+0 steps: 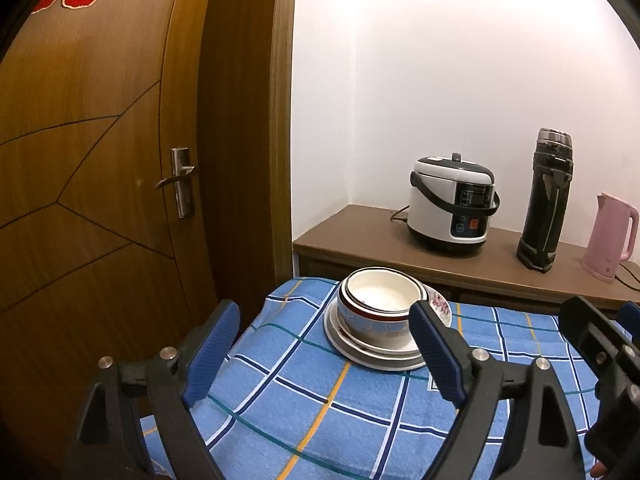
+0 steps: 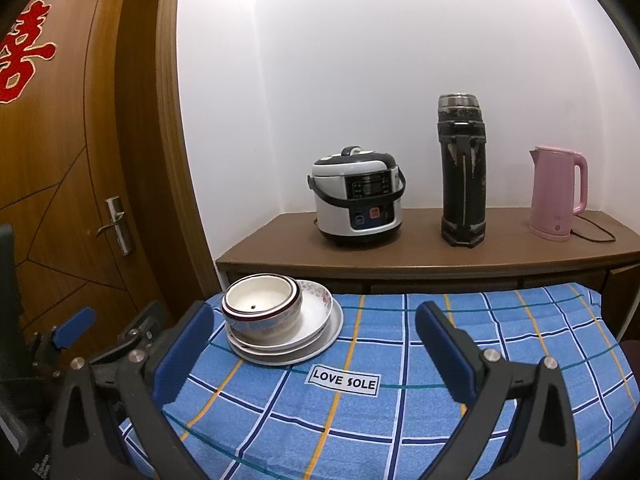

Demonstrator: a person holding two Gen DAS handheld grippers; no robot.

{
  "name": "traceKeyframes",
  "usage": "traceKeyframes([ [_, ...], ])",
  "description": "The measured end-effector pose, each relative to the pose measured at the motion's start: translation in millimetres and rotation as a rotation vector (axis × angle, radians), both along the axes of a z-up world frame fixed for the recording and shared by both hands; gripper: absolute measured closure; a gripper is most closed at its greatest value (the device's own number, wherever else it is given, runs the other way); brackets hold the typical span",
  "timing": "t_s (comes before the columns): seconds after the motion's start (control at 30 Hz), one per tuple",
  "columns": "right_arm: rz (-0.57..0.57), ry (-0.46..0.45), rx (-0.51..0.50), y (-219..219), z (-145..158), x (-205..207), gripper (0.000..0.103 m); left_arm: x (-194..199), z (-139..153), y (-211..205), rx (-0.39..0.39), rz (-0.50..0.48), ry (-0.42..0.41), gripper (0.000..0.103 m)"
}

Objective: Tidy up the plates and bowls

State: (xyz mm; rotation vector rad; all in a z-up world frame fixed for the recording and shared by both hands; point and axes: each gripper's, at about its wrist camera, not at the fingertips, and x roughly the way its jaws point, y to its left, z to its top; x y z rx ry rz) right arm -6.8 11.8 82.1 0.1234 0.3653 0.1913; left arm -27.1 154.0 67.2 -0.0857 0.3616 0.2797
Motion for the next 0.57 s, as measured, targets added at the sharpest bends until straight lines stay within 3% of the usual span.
traceKeyframes([
  [0.57, -0.023, -0.009, 0.019, -8.7, 4.0, 0.0, 0.000, 1.5, 3.3, -4.1, 0.032, 0.027, -0.008, 0.015],
])
